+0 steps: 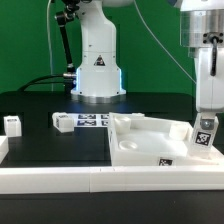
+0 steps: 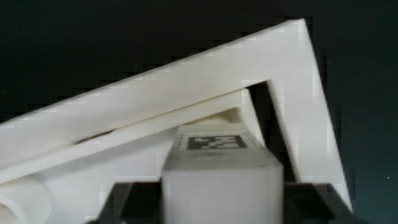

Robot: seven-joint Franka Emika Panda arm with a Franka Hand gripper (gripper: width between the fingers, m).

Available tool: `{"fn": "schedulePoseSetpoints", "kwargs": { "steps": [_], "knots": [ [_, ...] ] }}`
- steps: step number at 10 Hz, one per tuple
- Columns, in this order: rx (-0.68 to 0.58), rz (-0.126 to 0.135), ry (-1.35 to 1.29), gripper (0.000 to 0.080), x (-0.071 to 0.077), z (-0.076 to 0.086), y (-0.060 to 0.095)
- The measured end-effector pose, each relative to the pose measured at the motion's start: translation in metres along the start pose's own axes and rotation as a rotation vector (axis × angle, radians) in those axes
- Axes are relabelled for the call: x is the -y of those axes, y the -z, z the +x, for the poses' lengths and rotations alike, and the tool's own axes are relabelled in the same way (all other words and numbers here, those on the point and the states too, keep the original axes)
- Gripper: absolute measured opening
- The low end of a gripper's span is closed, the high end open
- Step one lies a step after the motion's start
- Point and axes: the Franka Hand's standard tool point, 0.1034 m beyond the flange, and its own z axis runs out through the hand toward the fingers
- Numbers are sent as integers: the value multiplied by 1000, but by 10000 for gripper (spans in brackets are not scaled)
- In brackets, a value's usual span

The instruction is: Assemble square table

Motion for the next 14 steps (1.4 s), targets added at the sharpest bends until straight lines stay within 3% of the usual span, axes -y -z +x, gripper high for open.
{"fn": "schedulePoseSetpoints", "kwargs": {
  "steps": [1, 2, 3, 4, 5, 7, 8, 9, 14],
  "knots": [
    [0, -1, 2, 371, 0, 0, 0],
    [0, -1, 22, 371, 0, -1, 0],
    [0, -2, 49, 552, -1, 0, 0],
    [0, -16, 125, 625, -2, 1, 1],
    [1, -27, 192, 625, -2, 3, 3],
    [11, -8, 327, 645, 0, 0, 7],
    [28, 52, 320, 648, -1, -1, 5],
    [28, 78, 270, 648, -10, -4, 2],
    [17, 74, 330, 648, -15, -7, -1]
  ]
}}
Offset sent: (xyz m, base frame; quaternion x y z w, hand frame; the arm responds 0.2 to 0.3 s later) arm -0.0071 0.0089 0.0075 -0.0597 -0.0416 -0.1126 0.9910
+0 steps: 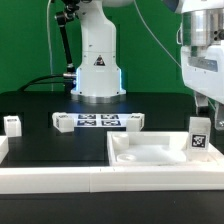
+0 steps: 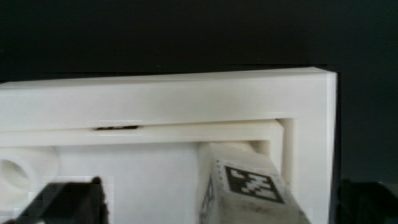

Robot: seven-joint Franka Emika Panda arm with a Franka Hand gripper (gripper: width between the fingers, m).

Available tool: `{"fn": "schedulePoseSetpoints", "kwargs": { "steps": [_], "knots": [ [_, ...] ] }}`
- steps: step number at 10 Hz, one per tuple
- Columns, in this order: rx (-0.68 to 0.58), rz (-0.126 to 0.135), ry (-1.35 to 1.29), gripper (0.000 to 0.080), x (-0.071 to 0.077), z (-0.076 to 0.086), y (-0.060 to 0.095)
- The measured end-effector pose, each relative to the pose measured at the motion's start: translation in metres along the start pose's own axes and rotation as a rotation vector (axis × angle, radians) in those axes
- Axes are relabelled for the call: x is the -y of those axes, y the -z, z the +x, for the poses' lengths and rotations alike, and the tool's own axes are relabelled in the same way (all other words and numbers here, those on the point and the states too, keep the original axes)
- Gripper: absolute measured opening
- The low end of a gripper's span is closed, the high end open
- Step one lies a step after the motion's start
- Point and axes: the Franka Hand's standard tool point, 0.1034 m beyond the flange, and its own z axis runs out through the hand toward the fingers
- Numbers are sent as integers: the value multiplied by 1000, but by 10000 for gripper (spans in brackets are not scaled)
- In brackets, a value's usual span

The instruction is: Assemble square table

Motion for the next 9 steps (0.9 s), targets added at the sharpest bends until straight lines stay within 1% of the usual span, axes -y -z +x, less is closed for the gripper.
{"fn": "schedulePoseSetpoints", "kwargs": {
  "steps": [2, 4, 6, 8, 9],
  "knots": [
    [-4, -6, 175, 648, -5, -9, -3],
    [3, -4, 333, 648, -7, -8, 0],
    [3, 7, 389, 648, -12, -9, 3],
    [7, 8, 393, 648, -16, -6, 8],
    [6, 5, 395, 648, -17, -6, 6]
  ]
}}
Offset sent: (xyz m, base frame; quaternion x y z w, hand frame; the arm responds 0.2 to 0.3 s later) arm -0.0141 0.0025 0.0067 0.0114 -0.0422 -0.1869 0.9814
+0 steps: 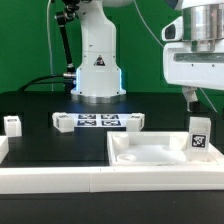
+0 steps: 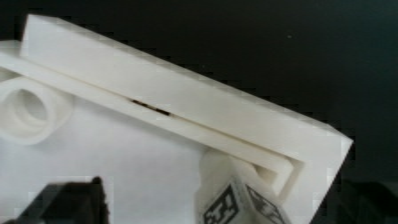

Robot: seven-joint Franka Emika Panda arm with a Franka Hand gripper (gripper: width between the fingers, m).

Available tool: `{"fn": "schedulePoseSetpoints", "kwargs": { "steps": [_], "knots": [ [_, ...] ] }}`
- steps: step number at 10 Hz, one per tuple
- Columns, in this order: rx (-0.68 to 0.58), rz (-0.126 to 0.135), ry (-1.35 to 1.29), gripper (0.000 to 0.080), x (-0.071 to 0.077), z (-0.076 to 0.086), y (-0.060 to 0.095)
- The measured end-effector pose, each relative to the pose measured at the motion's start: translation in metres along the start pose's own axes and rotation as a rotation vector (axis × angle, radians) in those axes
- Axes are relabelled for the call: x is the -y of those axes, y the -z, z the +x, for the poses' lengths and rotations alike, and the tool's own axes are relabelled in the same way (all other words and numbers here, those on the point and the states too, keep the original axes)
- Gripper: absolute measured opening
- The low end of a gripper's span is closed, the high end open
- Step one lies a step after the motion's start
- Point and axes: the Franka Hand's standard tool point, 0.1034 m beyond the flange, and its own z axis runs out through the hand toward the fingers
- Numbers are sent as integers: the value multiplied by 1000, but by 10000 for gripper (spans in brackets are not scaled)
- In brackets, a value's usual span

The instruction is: Assemble square table

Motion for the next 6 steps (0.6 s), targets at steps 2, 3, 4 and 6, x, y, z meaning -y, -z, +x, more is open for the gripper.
{"fn": "schedulePoseSetpoints", "kwargs": {
  "steps": [2, 3, 4, 6],
  "knots": [
    [0, -1, 0, 648, -1, 0, -1],
    [-1, -4, 29, 648, -2, 0, -1],
    [2, -13, 136, 648, -11, -1, 0],
    [-2, -12, 271, 648, -42, 3, 1]
  ]
}}
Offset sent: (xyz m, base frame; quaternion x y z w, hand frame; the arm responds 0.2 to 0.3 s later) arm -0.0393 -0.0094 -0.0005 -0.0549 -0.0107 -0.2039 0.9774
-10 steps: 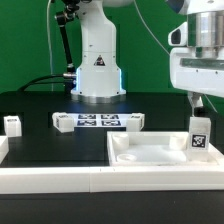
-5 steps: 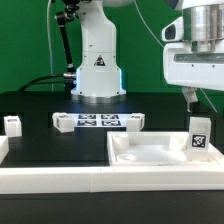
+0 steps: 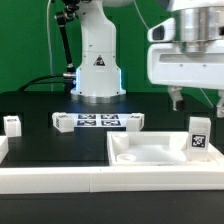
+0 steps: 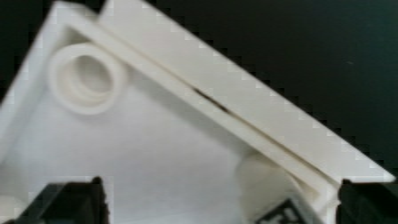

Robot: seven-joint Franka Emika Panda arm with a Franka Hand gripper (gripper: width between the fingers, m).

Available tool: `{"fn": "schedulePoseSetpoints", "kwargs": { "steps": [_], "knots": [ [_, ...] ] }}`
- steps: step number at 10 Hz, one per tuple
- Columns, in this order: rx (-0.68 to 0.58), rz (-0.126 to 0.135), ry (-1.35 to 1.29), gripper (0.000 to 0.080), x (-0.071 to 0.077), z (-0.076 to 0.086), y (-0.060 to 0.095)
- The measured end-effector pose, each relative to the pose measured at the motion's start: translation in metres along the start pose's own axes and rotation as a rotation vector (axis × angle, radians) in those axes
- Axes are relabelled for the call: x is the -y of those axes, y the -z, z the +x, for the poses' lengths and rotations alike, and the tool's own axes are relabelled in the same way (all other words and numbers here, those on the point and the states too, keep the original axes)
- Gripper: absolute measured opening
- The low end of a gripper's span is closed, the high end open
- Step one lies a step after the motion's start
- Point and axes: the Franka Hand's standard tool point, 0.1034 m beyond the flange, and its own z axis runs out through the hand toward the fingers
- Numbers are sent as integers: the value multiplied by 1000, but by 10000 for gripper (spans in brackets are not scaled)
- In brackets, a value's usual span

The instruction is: Assemble square table

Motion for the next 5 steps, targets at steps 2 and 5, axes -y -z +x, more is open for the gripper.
{"fn": "schedulePoseSetpoints", "kwargs": {
  "steps": [2, 5],
  "knots": [
    [-1, -3, 72, 648, -24, -4, -1],
    [8, -16, 74, 648, -38, -17, -3]
  ]
}}
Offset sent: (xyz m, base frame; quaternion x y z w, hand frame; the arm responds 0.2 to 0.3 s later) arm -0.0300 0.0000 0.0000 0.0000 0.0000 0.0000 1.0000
